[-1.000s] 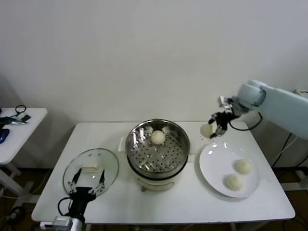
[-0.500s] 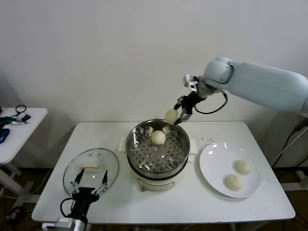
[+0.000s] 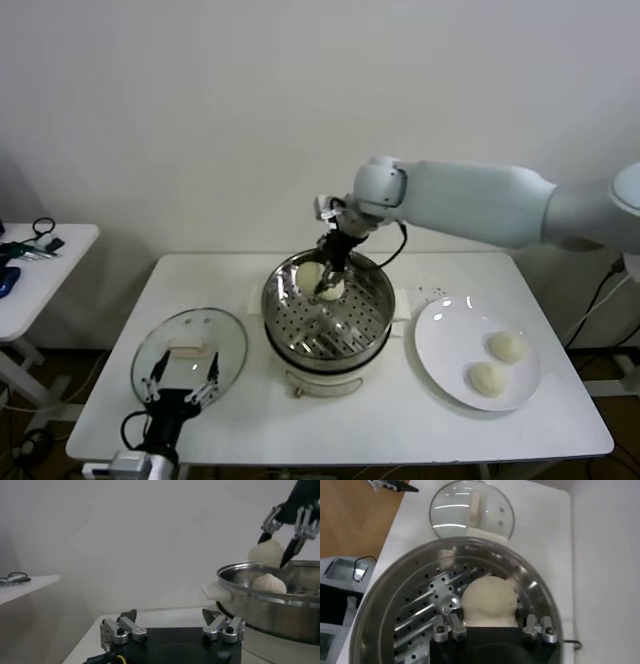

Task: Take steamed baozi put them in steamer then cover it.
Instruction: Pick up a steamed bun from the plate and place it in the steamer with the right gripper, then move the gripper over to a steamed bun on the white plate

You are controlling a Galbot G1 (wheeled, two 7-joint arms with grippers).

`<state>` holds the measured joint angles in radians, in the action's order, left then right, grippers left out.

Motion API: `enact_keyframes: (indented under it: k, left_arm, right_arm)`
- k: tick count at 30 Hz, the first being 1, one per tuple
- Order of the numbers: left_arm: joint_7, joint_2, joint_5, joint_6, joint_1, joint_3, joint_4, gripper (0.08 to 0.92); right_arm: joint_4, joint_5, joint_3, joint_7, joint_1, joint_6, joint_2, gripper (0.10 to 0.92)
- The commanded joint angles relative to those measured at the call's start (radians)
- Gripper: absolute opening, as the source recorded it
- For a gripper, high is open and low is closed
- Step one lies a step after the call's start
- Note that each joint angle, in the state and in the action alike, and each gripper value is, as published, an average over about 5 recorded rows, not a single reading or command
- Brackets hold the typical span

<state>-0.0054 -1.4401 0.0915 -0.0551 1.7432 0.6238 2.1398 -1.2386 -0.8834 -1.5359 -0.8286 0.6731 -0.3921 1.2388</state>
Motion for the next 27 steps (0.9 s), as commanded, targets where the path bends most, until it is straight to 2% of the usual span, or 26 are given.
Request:
enact_keyframes:
  k: [1, 13, 20, 27]
  left_arm:
    - [-0.001, 0.003, 0.020, -0.001, -0.001, 0.002, -0.007, 0.823]
    - [-0.002, 0.009, 0.025, -0.009, -0.021, 0.000, -0.015, 0.823]
    - [-0.013, 0.010, 0.042, -0.010, -0.024, 0.002, -0.017, 0.823]
    - [-0.015, 0.010, 0.042, -0.012, -0.024, -0.001, -0.017, 0.823]
  right_arm:
    - [-0.003, -0.007, -0.020, 0.035, -0.051, -0.011, 0.052, 0.670]
    - [0.038, 0.017, -0.018, 0.035, -0.092, -0.014, 0.085, 0.699]
    - [0.033, 0.031, -0.017, 0.014, -0.092, -0.015, 0.074, 0.809]
    - [-0.003, 0.035, -0.008, -0.006, -0.043, -0.007, 0.015, 0.823]
